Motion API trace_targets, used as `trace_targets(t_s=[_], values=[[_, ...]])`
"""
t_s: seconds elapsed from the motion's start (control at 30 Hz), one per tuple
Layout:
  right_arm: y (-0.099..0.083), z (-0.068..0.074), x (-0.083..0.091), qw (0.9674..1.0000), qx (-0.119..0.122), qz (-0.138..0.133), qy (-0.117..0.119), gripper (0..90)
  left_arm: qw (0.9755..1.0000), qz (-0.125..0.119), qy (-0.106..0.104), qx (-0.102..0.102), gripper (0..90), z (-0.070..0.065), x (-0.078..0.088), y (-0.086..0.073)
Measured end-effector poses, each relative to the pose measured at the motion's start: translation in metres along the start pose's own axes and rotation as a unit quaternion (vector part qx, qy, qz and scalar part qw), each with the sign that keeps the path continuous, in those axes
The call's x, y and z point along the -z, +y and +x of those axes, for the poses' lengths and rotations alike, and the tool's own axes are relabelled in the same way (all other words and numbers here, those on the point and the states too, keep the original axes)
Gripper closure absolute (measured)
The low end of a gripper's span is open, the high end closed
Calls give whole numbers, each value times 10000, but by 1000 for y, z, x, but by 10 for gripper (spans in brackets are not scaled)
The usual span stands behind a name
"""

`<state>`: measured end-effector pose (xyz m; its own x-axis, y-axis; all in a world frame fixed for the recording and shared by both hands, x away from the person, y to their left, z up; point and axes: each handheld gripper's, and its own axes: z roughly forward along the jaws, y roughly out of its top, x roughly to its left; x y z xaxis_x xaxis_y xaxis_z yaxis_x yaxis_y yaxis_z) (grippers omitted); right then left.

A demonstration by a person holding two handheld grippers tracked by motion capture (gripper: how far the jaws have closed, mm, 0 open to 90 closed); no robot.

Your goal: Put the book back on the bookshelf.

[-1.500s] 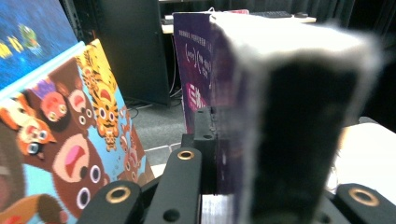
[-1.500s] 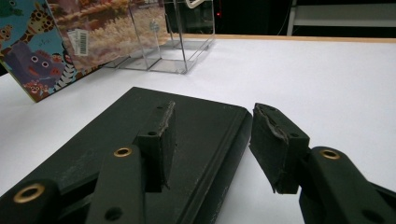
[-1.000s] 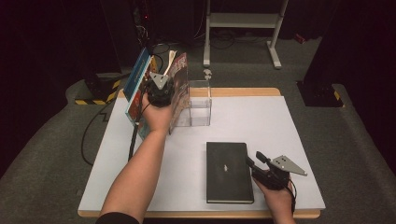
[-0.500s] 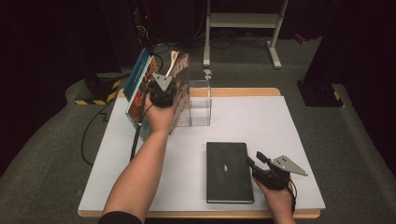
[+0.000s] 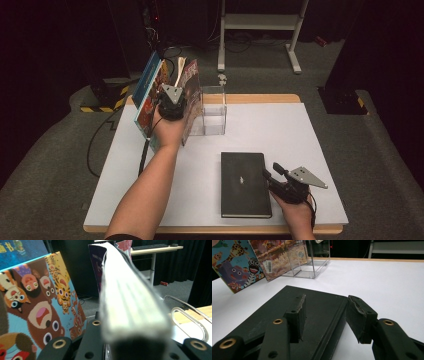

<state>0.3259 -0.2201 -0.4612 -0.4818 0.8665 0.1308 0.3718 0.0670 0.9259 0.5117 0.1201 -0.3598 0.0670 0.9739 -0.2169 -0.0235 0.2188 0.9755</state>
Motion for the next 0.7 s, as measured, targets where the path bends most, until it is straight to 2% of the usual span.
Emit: trace_targets(t_s=[0.1, 0.4, 0.7], values=[[0, 0, 0, 10000, -2, -4, 6, 498, 10000, -7, 40, -53, 796, 1, 1, 0], [1, 0, 0, 10000, -1, -14, 32, 498, 10000, -25, 65, -42, 761, 4, 3, 0], [0, 1, -1, 10000, 12, 7, 42, 498, 9999, 140, 50, -50, 718, 10, 5, -4]])
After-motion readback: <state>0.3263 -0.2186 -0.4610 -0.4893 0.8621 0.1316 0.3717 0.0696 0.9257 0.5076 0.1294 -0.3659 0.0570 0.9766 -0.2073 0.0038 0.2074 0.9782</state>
